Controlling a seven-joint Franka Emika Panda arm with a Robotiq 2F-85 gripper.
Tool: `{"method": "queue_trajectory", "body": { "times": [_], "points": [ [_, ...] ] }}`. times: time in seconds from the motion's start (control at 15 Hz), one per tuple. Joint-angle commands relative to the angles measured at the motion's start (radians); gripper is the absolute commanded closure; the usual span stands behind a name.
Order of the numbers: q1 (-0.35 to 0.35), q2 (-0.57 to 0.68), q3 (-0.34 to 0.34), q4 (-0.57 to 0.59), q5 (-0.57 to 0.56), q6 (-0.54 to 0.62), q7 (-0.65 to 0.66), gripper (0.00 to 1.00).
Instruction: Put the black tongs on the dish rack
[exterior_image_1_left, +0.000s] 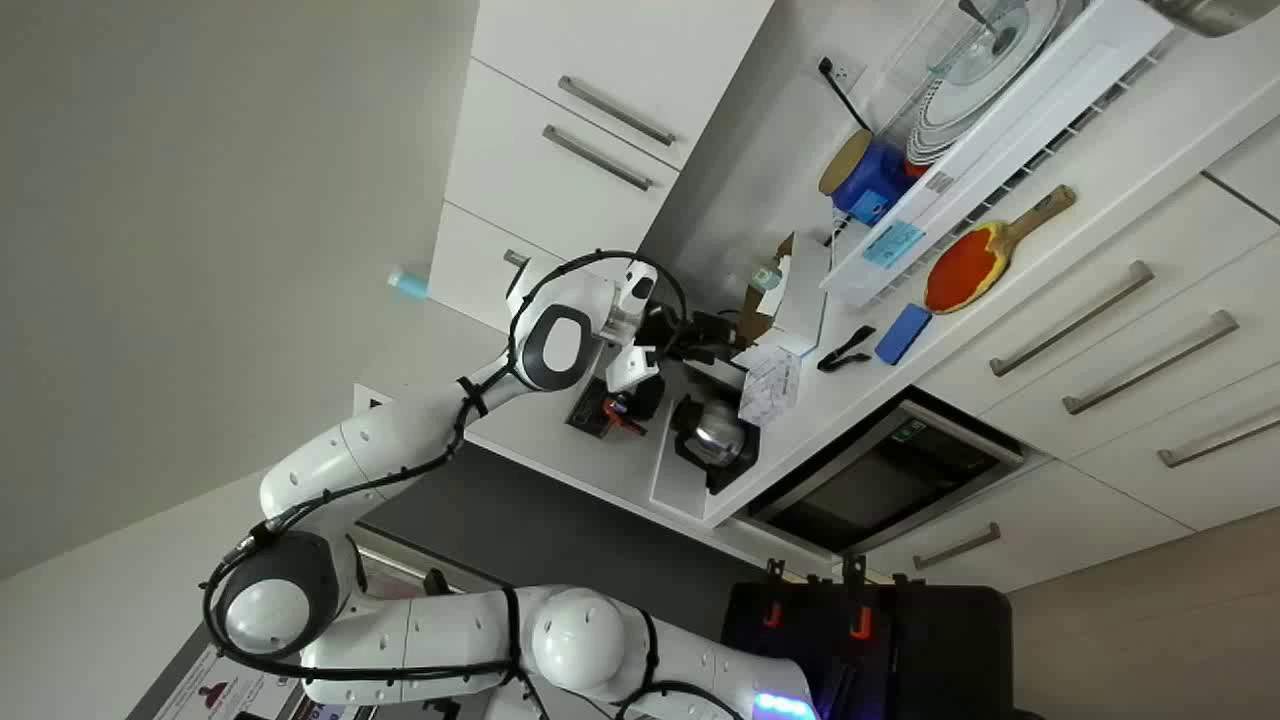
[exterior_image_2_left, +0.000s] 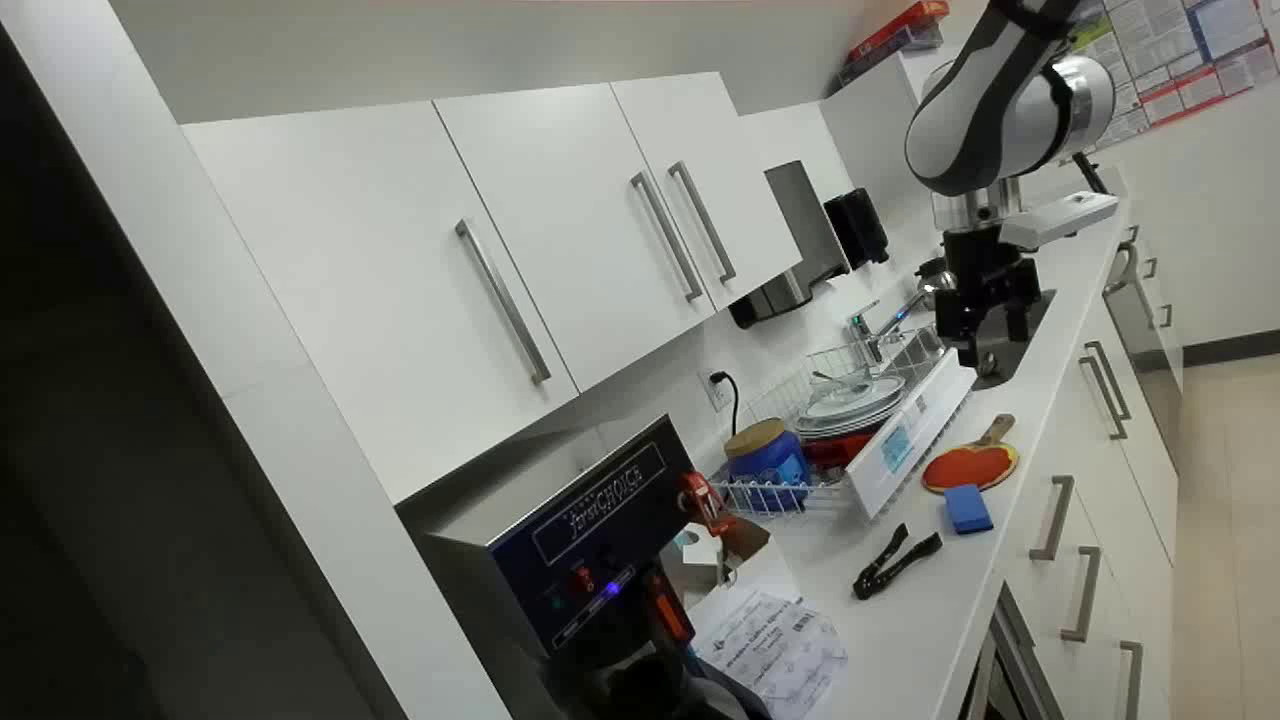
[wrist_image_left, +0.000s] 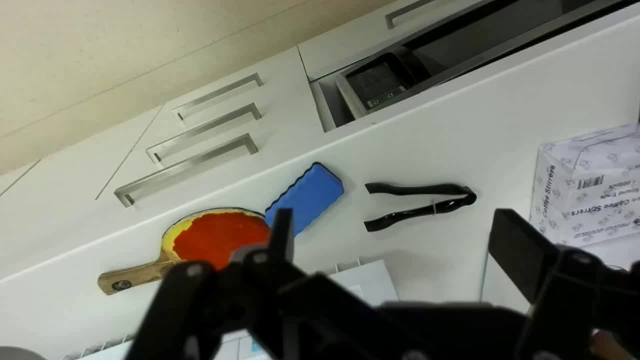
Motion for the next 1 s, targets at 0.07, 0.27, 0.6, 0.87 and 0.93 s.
{"method": "queue_trajectory", "body": {
  "times": [0.07, 0.27, 0.6, 0.87, 0.93],
  "points": [
    [-0.021, 0.002, 0.020, 0.002, 0.011, -0.003, -0.008, 0.00],
    [-0.021, 0.002, 0.020, 0.002, 0.011, -0.003, -0.008, 0.00],
    [0.008, 0.099, 0.073, 0.071, 0.084, 0.023, 0.113, 0.00],
    [-0.015, 0.261, 0.185, 0.192, 0.079, 0.061, 0.421, 0.00],
    [-0.020, 0.305, 0.206, 0.227, 0.061, 0.066, 0.502, 0.00]
  ]
}}
